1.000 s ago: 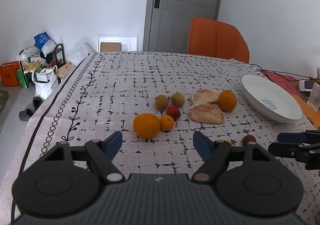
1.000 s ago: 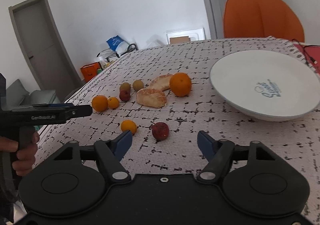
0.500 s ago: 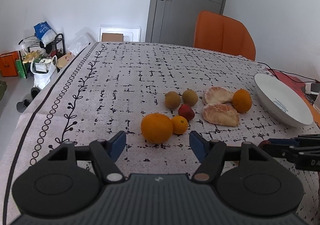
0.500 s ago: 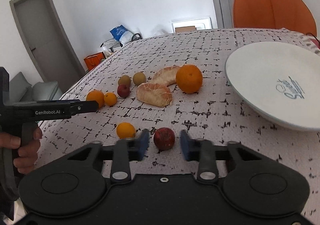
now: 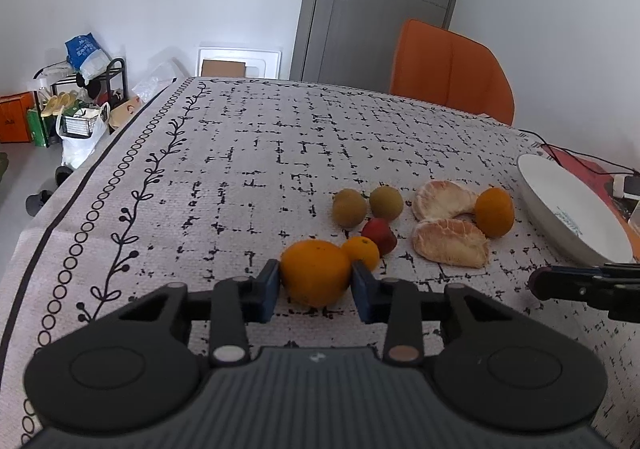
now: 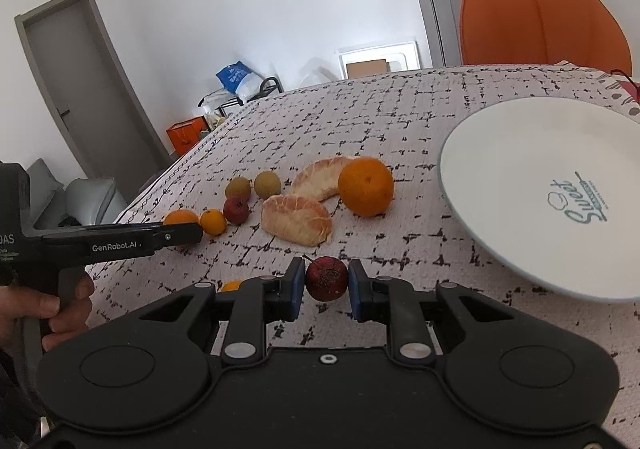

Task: Organize fruits
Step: 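Grasp the large orange with the left tool while the right tool grasps a dark red plum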

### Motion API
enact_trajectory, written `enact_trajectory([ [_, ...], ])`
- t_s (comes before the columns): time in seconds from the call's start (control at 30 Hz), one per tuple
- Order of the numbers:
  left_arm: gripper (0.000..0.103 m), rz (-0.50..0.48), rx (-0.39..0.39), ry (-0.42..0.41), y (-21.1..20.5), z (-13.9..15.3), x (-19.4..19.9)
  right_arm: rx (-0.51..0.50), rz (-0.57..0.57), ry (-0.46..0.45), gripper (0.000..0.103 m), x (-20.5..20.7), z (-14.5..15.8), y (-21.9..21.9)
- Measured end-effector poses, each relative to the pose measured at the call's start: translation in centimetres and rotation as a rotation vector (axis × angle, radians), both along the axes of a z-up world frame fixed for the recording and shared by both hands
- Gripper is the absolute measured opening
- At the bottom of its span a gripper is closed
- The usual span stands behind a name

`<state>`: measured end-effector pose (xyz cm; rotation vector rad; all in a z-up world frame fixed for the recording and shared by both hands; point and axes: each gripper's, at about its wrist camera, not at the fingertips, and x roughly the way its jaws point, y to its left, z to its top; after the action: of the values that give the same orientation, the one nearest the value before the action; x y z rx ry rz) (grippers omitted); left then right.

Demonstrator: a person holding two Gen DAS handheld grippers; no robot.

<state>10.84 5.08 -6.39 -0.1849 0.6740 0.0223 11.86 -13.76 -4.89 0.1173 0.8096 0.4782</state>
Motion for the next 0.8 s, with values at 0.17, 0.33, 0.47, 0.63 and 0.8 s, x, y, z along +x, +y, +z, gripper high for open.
enact_trajectory([
  [0.17, 0.036, 0.002, 0.004, -0.022, -0.2, 0.5, -0.1, 0.036, -0.001, -0.023, 0.022, 0.2, 1.0, -0.5],
  [0.33, 0.036, -0.020, 0.014, -0.047, -0.9, 1.4, 0.0, 0.044, -0.029, -0.052, 0.022, 0.5, 1.9, -1.6],
  [0.47, 0.036, -0.043, 0.021, -0.060, -1.9, 1.9, 0.2, 0.050, -0.057, -0.067, 0.022, 0.4, 2.2, -2.7],
  [0.63, 0.036, -0.078, 0.031, -0.067, -3.5, 2.2, 0.8, 0.057, -0.093, -0.075, 0.022, 0.2, 2.4, -4.3],
  [0.8, 0.036, -0.119, 0.034, -0.076, -5.2, 2.7, 1.6, 0.058, -0.126, -0.084, 0.022, 0.2, 2.4, -5.9],
])
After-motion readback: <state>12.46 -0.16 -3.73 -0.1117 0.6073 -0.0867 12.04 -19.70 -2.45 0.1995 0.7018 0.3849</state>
